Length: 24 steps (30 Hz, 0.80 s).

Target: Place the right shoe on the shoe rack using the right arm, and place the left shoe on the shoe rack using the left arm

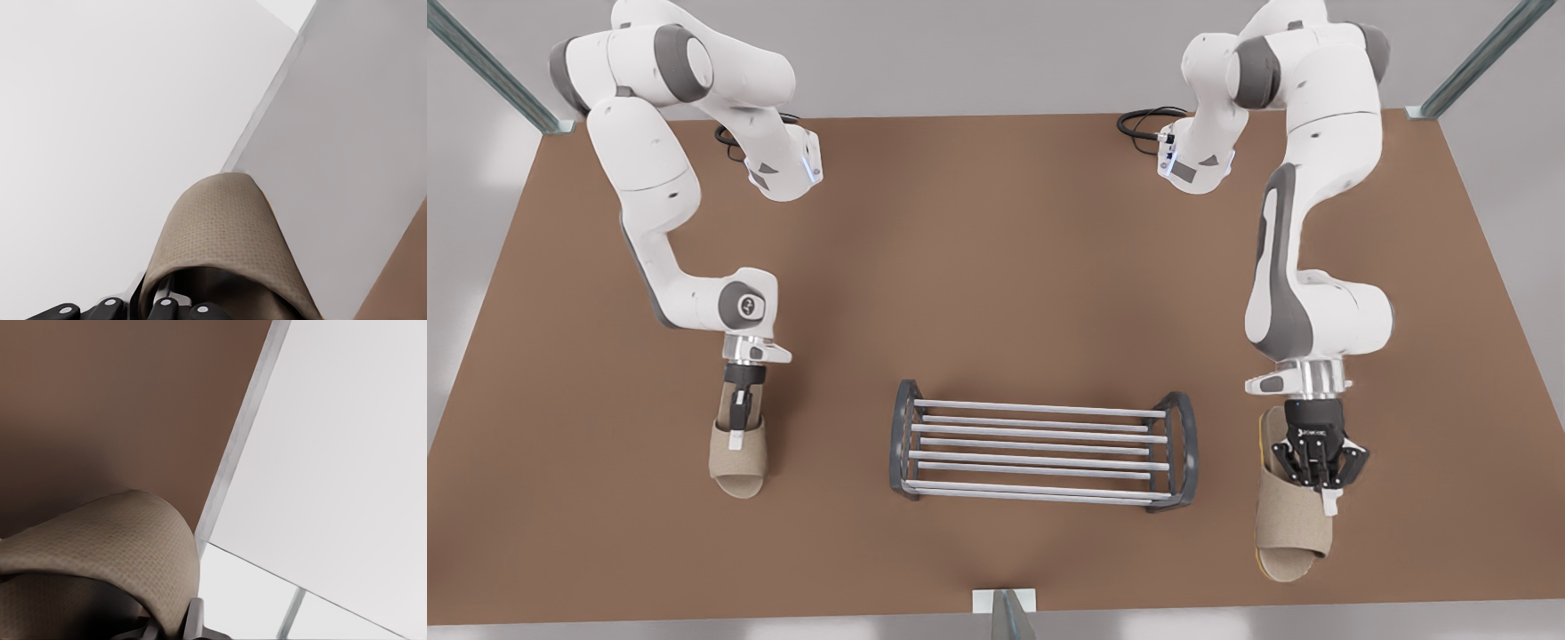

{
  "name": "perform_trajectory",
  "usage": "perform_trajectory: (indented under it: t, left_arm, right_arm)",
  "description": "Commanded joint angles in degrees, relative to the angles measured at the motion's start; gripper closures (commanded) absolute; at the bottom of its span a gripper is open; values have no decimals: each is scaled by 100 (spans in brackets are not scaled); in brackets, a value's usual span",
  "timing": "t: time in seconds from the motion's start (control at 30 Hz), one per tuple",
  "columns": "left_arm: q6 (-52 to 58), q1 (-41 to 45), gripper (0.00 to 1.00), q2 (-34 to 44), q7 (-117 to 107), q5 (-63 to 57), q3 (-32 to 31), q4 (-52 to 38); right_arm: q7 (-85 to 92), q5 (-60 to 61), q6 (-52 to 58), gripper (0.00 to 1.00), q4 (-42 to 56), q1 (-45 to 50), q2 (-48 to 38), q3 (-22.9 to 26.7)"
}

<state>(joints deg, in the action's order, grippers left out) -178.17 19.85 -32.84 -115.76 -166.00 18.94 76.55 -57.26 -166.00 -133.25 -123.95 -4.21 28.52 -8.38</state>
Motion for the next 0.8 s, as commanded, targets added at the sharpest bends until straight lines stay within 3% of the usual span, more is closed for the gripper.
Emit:
perform_trajectory:
  t: [0.0, 0.13, 0.2, 0.3, 0.37, 0.43, 0.53, 0.77]
  left_arm:
    - [-1536, 273, 79, -12, 264, -2428, 171, -290]
    - [-1633, 923, 79, -21, 212, -2288, 523, -536]
    - [-1668, 1565, 79, -65, 115, -2050, 1102, -536]
    - [-1870, 2382, 79, -188, -306, -1901, 1780, -527]
    - [-1941, 2550, 79, -214, -386, -1760, 1850, -519]
    - [-1958, 2734, 79, -276, -456, -1655, 1868, -492]
    - [-2055, 3912, 79, -908, -536, -416, 3247, -466]
    - [-2152, 4694, 79, -1049, -887, 59, 3872, -79]
  right_arm:
    - [-119, -407, -483, 79, 3, -9, -207, -6]
    - [-233, -301, -1520, 79, -32, -27, -1068, -15]
    - [-514, -284, -1871, 79, -41, 8, -1367, -33]
    - [-1077, -284, -2065, 79, -50, 96, -1587, -112]
    - [-1728, -248, -2197, 79, -59, 193, -1762, -156]
    - [-1728, -170, -2496, 79, -33, 201, -1859, -217]
    - [-1701, 278, -2900, 79, 11, 201, -1956, -279]
    - [-1719, 340, -2997, 79, 11, 158, -1991, -305]
